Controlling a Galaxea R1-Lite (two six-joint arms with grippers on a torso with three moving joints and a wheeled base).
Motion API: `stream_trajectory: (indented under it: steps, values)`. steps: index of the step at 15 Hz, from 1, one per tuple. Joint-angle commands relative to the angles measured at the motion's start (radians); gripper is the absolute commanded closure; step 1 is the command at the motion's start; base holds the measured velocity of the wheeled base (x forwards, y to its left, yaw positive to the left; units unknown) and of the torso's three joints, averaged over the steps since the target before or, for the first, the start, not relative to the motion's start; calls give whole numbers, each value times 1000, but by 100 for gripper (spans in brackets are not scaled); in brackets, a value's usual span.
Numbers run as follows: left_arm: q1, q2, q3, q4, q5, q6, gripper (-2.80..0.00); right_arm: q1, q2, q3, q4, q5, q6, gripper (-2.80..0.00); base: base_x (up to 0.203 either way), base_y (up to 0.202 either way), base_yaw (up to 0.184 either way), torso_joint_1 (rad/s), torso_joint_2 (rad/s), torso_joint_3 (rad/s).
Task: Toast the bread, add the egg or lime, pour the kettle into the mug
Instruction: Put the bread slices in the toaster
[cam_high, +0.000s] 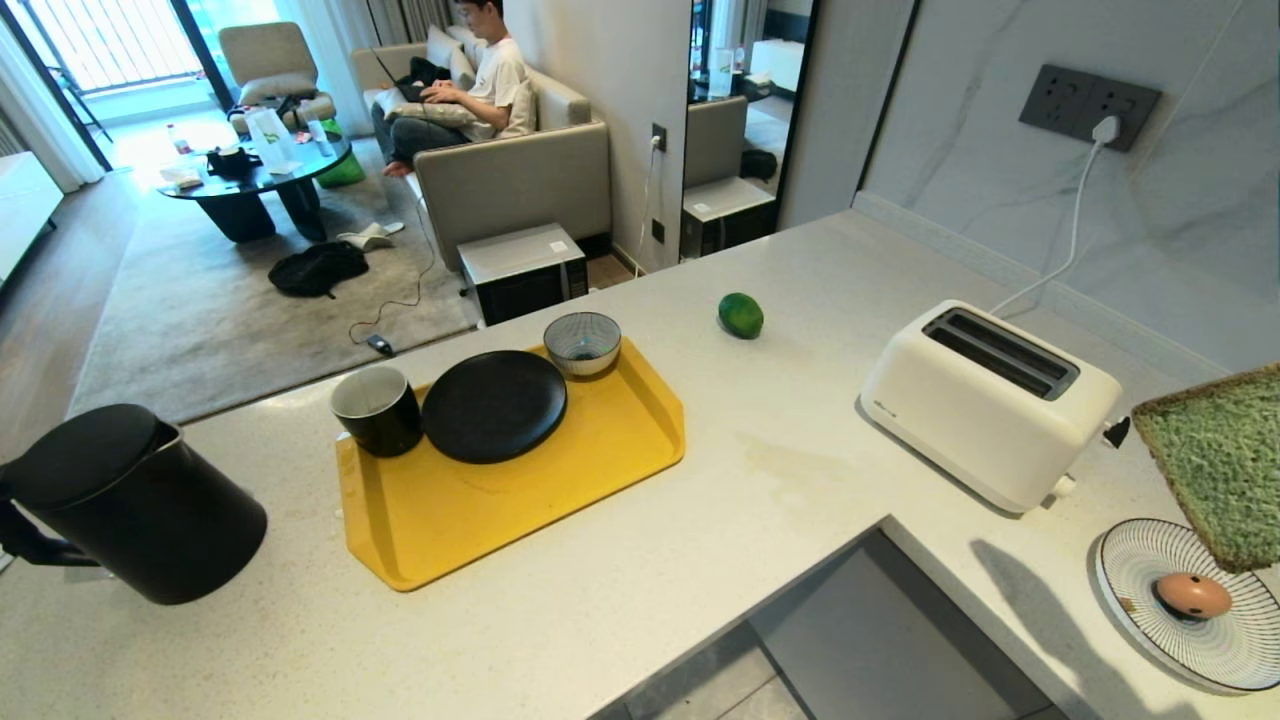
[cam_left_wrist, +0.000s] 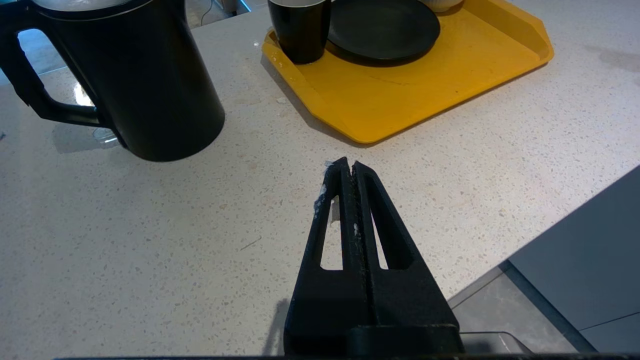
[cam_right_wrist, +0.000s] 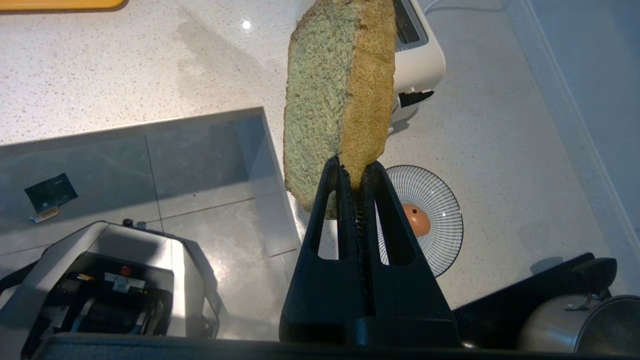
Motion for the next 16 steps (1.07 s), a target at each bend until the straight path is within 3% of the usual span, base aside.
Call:
stream_trajectory:
  steps: [1,16]
  values:
    - [0,1,0,0,0,0,0,0,1,0,3,0,-2,0,0,0,0,0,0,0]
    - [0,1,0,0,0,5,0,0,-3,0,3,0,-2,0,0,0,0,0,0,0]
